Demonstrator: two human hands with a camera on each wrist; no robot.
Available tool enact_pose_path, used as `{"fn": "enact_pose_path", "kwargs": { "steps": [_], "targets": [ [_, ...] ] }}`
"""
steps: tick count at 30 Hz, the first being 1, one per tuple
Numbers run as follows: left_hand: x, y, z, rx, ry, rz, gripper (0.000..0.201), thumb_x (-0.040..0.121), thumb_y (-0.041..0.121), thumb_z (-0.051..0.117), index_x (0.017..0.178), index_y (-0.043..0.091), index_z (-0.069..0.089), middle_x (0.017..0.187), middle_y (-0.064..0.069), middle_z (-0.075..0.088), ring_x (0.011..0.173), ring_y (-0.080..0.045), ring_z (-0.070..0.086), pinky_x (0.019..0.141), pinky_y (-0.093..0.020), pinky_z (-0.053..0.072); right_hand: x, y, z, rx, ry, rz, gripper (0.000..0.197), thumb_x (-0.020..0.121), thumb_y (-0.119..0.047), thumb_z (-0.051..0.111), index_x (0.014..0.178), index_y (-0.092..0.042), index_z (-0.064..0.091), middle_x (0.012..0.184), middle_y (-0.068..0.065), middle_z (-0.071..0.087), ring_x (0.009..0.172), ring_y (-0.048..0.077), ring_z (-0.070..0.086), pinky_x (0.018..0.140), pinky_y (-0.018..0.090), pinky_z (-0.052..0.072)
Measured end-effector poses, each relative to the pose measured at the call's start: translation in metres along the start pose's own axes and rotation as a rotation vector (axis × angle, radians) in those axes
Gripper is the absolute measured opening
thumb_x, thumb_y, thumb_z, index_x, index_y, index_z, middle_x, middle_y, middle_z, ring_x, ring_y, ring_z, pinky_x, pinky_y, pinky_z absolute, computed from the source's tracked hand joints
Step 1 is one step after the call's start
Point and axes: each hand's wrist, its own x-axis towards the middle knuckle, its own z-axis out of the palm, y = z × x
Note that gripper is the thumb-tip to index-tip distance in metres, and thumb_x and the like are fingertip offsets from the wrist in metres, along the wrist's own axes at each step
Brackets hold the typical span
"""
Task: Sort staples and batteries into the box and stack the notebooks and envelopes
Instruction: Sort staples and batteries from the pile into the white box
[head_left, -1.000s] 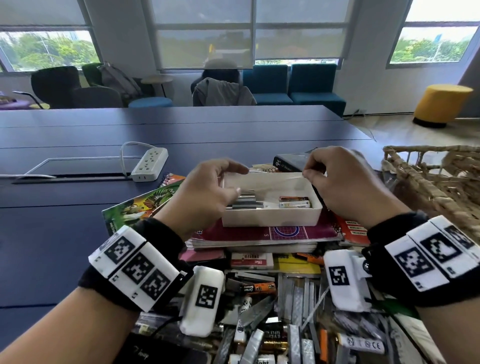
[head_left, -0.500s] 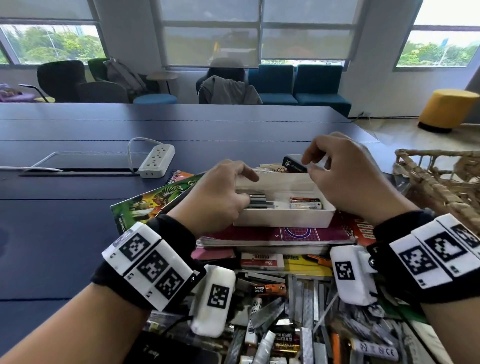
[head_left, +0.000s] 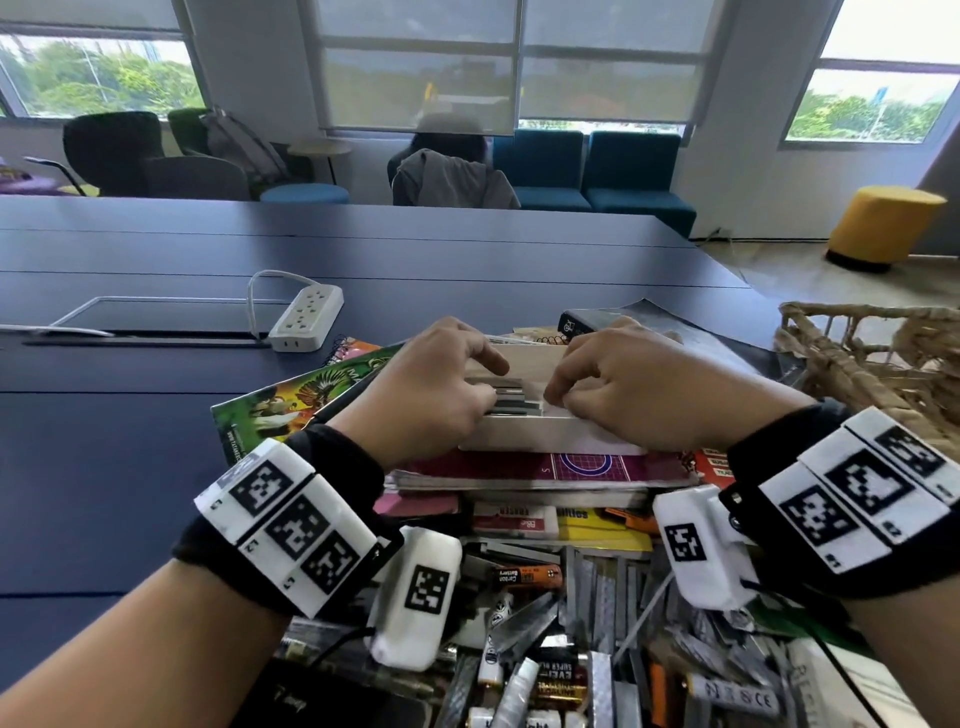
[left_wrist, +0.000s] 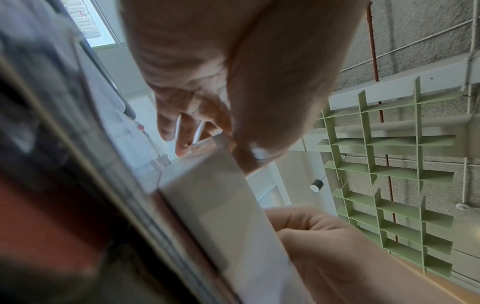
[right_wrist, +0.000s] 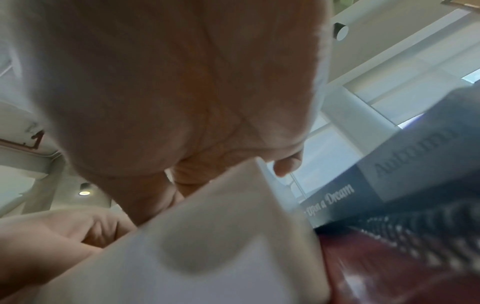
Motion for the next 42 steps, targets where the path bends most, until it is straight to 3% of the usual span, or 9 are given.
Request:
{"fn": "enact_pose_path", "kwargs": {
  "steps": [7, 13, 25, 29, 31, 34, 37, 39, 42],
  "targets": [
    [-0.001, 0.002, -0.002, 0.013, -0.013, -0.002, 0.025, 0.093, 0.013, 0.063, 0.115, 0.020, 0.072, 0.130, 0.006, 0.056, 0.121, -0.012, 0.052, 0.094, -0.018, 0.029, 0.005, 0.003, 0.004, -0.105, -0.007, -0.024, 0.030, 0.100, -0.022, 0.045, 0.105, -0.014, 0.074, 0.118, -0.019, 0.056, 0.118, 0.016, 0.037, 0.108, 0.054, 0.029],
    [0.000, 0.005, -0.003, 0.021, -0.025, -0.002, 0.026, 0.094, 0.014, 0.062, 0.117, 0.019, 0.072, 0.128, 0.006, 0.056, 0.120, -0.013, 0.052, 0.095, -0.021, 0.032, 0.000, 0.000, -0.002, -0.169, -0.006, -0.040, 0.032, 0.103, -0.022, 0.044, 0.106, -0.016, 0.074, 0.122, -0.025, 0.051, 0.112, 0.011, 0.032, 0.094, 0.041, 0.023],
    [-0.002, 0.009, -0.004, -0.001, -0.038, -0.034, 0.019, 0.091, 0.015, 0.061, 0.106, 0.025, 0.070, 0.126, 0.005, 0.057, 0.117, -0.015, 0.053, 0.093, -0.024, 0.033, -0.006, -0.008, -0.011, -0.077, 0.113, -0.086, 0.021, 0.098, -0.021, 0.056, 0.100, -0.021, 0.077, 0.114, -0.016, 0.062, 0.112, 0.014, 0.045, 0.104, 0.043, 0.038],
    [-0.002, 0.011, -0.004, 0.006, -0.051, -0.045, 0.020, 0.092, 0.018, 0.061, 0.109, 0.026, 0.068, 0.124, 0.005, 0.056, 0.114, -0.015, 0.052, 0.090, -0.025, 0.034, -0.003, 0.000, -0.017, 0.086, 0.225, -0.060, 0.021, 0.092, -0.014, 0.059, 0.096, -0.016, 0.079, 0.106, -0.009, 0.069, 0.094, 0.012, 0.062, 0.083, 0.029, 0.048],
    [-0.003, 0.011, -0.005, 0.009, -0.049, -0.048, 0.021, 0.092, 0.019, 0.060, 0.111, 0.028, 0.064, 0.120, 0.004, 0.056, 0.104, -0.014, 0.053, 0.079, -0.024, 0.036, -0.003, 0.004, -0.018, 0.160, 0.259, -0.036, 0.022, 0.090, -0.011, 0.058, 0.093, -0.017, 0.080, 0.103, -0.008, 0.070, 0.083, 0.006, 0.061, 0.070, 0.017, 0.042],
    [-0.006, 0.013, -0.006, -0.009, -0.011, -0.023, 0.017, 0.091, 0.019, 0.060, 0.105, 0.029, 0.056, 0.114, 0.004, 0.058, 0.090, -0.008, 0.051, 0.069, -0.020, 0.034, -0.003, 0.005, -0.017, 0.193, 0.268, -0.019, 0.024, 0.090, -0.010, 0.057, 0.092, -0.017, 0.080, 0.104, -0.010, 0.070, 0.076, 0.002, 0.057, 0.063, 0.011, 0.035],
    [-0.008, 0.018, -0.008, -0.030, 0.076, 0.016, 0.013, 0.090, 0.016, 0.061, 0.093, 0.028, 0.061, 0.115, 0.007, 0.058, 0.096, -0.013, 0.053, 0.078, -0.029, 0.034, -0.002, 0.006, -0.016, 0.208, 0.270, -0.012, 0.025, 0.089, -0.010, 0.058, 0.091, -0.019, 0.081, 0.102, -0.010, 0.071, 0.075, 0.001, 0.057, 0.063, 0.010, 0.035],
    [-0.008, 0.022, -0.009, -0.049, 0.104, 0.031, 0.020, 0.090, 0.016, 0.061, 0.079, 0.032, 0.066, 0.111, 0.009, 0.061, 0.087, -0.010, 0.051, 0.083, -0.034, 0.040, -0.002, 0.007, -0.015, 0.229, 0.287, -0.015, 0.024, 0.088, -0.010, 0.060, 0.091, -0.021, 0.081, 0.101, -0.009, 0.072, 0.079, 0.003, 0.060, 0.067, 0.014, 0.040],
    [-0.009, 0.025, -0.009, -0.060, 0.066, 0.001, 0.021, 0.085, 0.027, 0.059, 0.074, 0.035, 0.074, 0.114, 0.015, 0.067, 0.093, -0.010, 0.055, 0.101, -0.046, 0.043, -0.004, 0.007, -0.018, 0.282, 0.308, -0.034, 0.028, 0.086, -0.005, 0.061, 0.092, -0.023, 0.081, 0.101, -0.010, 0.073, 0.086, 0.007, 0.064, 0.074, 0.020, 0.049]
  ]
}}
